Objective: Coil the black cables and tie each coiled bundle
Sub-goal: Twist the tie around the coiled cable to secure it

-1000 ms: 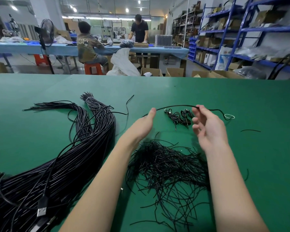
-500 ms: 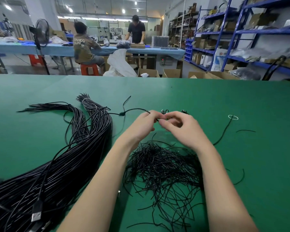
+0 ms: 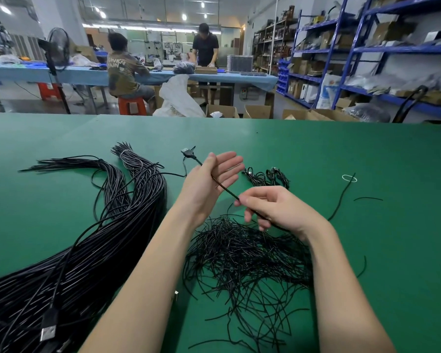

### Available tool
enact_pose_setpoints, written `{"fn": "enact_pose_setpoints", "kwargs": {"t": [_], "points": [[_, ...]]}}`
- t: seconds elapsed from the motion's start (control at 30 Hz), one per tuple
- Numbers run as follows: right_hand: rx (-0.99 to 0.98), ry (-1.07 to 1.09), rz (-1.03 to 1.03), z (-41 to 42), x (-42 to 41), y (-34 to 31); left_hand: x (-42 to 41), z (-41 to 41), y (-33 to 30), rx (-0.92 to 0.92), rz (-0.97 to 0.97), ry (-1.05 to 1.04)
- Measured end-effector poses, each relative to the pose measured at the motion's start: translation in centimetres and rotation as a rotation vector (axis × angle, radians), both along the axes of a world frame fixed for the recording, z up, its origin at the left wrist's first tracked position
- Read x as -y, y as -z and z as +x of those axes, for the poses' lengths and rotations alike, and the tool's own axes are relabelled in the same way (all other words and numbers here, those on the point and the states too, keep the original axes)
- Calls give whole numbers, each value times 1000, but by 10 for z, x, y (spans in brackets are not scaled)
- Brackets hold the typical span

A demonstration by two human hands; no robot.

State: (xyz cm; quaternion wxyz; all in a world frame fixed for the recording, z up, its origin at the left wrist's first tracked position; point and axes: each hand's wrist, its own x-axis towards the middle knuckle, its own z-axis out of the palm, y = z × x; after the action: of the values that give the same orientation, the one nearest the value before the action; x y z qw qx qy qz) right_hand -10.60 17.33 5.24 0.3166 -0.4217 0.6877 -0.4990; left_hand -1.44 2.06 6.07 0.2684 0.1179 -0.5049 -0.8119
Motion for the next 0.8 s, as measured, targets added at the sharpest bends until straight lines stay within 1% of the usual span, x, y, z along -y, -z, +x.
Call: {"fn": "enact_pose_setpoints", "kwargs": {"t": [0.07,0.17,0.23,0.3,0.37,0.43,0.5,0.6,0.63,0.7,0.8], "points": [[-1,-49,-7,0,0,1,2,0,0,-68,52,-6],[15,-101,55,-2,-1,4,2,1,-2,-139,98,37],[-12,-81,143,-2,0,7,-2,2,-4,-177,122,122],[-118,1,262,-2,3,9,-4,4,-6,-183,117,231],[-291,124,336,-7,6,13,-4,8,-6,-125,39,338],[-400,185,332,-11,7,11,-3,14,-7,-49,-38,465],[-420,167,324,-16,7,2,-2,19,-7,35,-111,594],[-455,38,467,-21,11,-30,-2,20,-5,228,-261,719],[-496,5,521,-21,15,-44,-4,19,-5,293,-310,733],[-607,-6,567,-22,25,-72,-6,16,-3,379,-417,714],[-714,18,540,-18,40,-101,-8,12,-3,402,-498,617]]}}
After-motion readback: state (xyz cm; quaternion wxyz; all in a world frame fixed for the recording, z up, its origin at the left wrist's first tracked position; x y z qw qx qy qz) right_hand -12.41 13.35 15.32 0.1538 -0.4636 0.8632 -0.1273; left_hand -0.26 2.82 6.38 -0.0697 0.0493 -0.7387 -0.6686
